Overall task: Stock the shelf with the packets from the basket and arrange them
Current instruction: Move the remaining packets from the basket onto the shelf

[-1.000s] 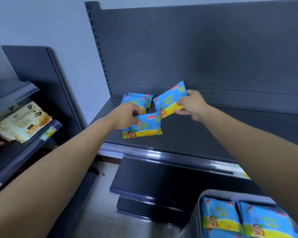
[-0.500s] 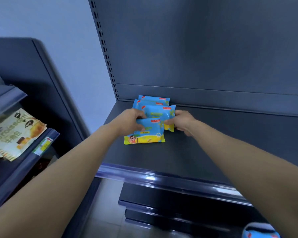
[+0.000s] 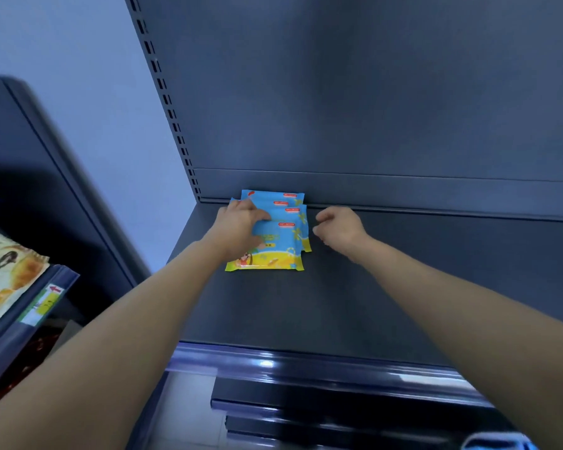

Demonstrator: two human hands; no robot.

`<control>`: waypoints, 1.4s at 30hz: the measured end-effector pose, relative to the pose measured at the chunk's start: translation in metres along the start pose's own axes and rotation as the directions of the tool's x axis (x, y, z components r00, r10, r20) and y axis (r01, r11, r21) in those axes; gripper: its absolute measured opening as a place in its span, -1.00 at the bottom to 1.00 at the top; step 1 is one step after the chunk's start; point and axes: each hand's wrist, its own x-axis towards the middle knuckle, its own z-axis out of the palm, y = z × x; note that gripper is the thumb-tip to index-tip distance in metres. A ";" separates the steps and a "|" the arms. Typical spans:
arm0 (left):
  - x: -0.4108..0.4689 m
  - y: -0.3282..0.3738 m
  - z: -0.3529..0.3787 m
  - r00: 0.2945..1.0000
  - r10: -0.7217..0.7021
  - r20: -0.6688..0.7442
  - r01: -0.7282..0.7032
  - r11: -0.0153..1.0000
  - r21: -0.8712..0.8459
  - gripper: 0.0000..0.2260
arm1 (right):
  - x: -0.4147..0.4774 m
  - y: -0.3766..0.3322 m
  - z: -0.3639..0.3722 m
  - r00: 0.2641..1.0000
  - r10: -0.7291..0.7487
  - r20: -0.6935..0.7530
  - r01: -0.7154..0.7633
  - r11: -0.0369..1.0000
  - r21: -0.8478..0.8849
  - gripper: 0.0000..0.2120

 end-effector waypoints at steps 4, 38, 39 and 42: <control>-0.003 0.015 -0.002 0.999 0.021 -0.027 -0.019 0.997 0.075 -0.46 | -0.021 0.001 -0.018 0.972 -0.234 -0.027 0.211 0.917 -0.338 -0.67; -0.207 0.441 0.177 0.939 0.337 0.073 -0.320 0.931 -0.176 -0.66 | -0.289 0.370 -0.283 0.914 -0.273 0.301 0.396 0.441 -0.805 -0.53; -0.210 0.439 0.186 0.951 0.294 0.096 -0.275 0.945 -0.175 -0.66 | -0.287 0.378 -0.281 0.917 -0.228 0.326 0.396 0.438 -0.807 -0.51; -0.219 0.429 0.205 0.970 0.184 0.156 -0.157 0.973 -0.167 -0.62 | -0.279 0.397 -0.270 0.922 -0.075 0.381 0.371 0.461 -0.806 -0.43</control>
